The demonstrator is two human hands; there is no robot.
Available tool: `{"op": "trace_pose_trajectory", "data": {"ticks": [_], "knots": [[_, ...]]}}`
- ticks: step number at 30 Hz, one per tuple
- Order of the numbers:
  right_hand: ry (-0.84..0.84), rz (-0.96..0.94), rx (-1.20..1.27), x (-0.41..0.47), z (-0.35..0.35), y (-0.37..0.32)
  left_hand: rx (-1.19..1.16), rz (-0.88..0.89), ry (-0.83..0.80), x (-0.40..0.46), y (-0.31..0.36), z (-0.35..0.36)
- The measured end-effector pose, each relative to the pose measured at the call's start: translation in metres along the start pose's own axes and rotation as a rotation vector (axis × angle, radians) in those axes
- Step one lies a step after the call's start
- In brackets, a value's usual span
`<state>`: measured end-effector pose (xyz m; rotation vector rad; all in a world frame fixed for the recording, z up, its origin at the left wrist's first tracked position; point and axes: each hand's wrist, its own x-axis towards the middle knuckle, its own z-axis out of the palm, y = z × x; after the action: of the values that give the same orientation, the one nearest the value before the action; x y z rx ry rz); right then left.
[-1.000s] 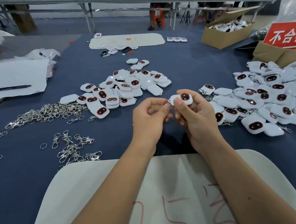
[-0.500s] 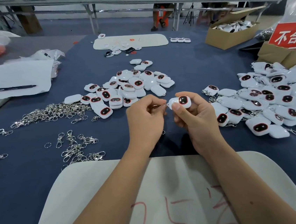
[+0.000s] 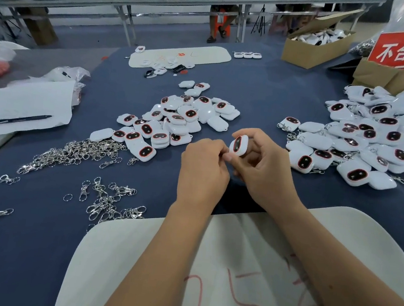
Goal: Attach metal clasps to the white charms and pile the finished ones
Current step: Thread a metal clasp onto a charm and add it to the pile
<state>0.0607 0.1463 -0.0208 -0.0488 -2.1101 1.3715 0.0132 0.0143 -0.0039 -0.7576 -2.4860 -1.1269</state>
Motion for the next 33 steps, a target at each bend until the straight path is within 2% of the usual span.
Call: {"op": "trace_pose_trajectory", "data": {"ticks": [2,5,9,11,13,17,26,31,33], "knots": [[0.005,0.045,0.085,0.001,0.000,-0.001,-0.185,-0.102,0.024,0.001,-0.001,0.002],[0.021,0.241,0.412,0.005,-0.004,-0.001,-0.615,-0.331,0.005,0.005,-0.003,0.004],[0.004,0.354,0.549,0.007,-0.008,-0.002,-0.891,-0.387,-0.023,0.009,-0.004,-0.001],[-0.002,0.370,0.593,0.008,-0.009,-0.002,-1.102,-0.464,-0.080,0.009,-0.002,-0.003],[-0.007,0.367,0.659,0.008,-0.011,-0.004,-1.211,-0.522,-0.146,0.008,-0.001,-0.003],[-0.017,0.358,0.756,0.009,-0.011,-0.005,-1.197,-0.480,-0.213,0.006,0.001,-0.002],[0.049,0.345,0.686,0.009,-0.009,0.001,-1.086,-0.433,-0.007,0.005,0.002,0.003],[0.057,0.310,0.577,0.007,-0.007,0.000,-1.133,-0.543,0.035,0.005,0.002,0.006],[0.066,0.298,0.552,0.007,-0.006,0.000,-1.094,-0.530,0.048,0.006,0.001,0.006]]}}
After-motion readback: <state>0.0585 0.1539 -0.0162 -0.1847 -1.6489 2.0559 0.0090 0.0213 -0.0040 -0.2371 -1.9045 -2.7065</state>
